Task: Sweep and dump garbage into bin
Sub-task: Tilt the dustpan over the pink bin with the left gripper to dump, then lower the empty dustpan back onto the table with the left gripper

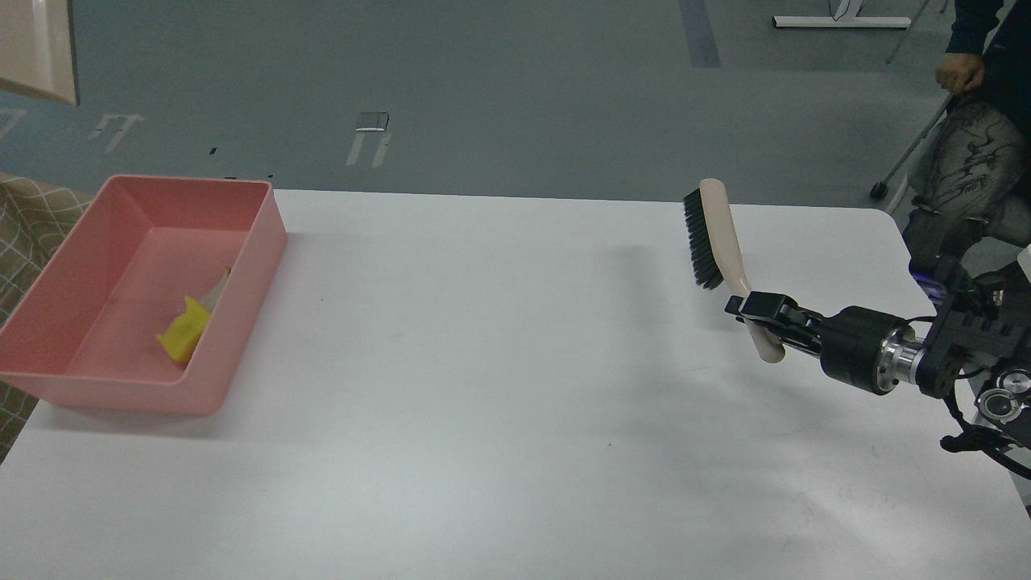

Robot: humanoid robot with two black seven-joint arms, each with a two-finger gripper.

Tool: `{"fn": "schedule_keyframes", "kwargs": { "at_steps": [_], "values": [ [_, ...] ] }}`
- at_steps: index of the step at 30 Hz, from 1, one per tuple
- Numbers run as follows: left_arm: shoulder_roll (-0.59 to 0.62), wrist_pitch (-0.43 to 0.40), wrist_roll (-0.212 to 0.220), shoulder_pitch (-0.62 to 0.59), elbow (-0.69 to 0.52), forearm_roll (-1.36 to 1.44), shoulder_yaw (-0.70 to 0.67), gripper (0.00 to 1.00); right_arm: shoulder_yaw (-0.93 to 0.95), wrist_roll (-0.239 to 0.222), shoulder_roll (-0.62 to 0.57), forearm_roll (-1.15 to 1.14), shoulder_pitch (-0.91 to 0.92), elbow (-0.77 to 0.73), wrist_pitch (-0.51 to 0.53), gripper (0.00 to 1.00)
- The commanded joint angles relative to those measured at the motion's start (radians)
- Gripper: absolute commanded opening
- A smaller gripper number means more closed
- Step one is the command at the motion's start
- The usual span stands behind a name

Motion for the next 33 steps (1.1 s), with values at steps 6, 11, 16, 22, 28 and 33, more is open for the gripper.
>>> {"fn": "schedule_keyframes", "kwargs": {
  "at_steps": [6, 11, 16, 22, 28, 33],
  "values": [
    [-0.317, -0.056, 0.136, -0.073, -0.197, -0.001, 0.042, 0.0, 0.001, 0.0, -0.006, -0.004, 0.002, 0.0, 0.0, 0.0],
    [-0.526, -0.042, 0.193, -0.079, -0.237, 0.0, 0.134, 0.0, 0.0, 0.0, -0.015, -0.004, 0.0, 0.002, 0.0, 0.0],
    [-0.713, 0.086, 0.228, -0.065, -0.237, 0.003, 0.267, 0.0, 0.0, 0.0, -0.015, -0.004, -0.003, 0.002, 0.0, 0.0],
    [-0.828, 0.312, 0.225, -0.057, -0.211, 0.005, 0.438, 0.0, 0.0, 0.0, -0.017, -0.005, -0.009, 0.002, 0.0, 0.0],
    [-0.876, 0.458, 0.217, -0.007, -0.194, 0.023, 0.567, 0.0, 0.0, 0.0, -0.02, -0.004, -0.009, 0.002, 0.0, 0.0],
    [-0.878, 0.487, 0.219, 0.05, -0.194, 0.077, 0.596, 0.0, 0.0, 0.0, -0.02, -0.004, -0.011, 0.002, 0.0, 0.0]
  ]
}}
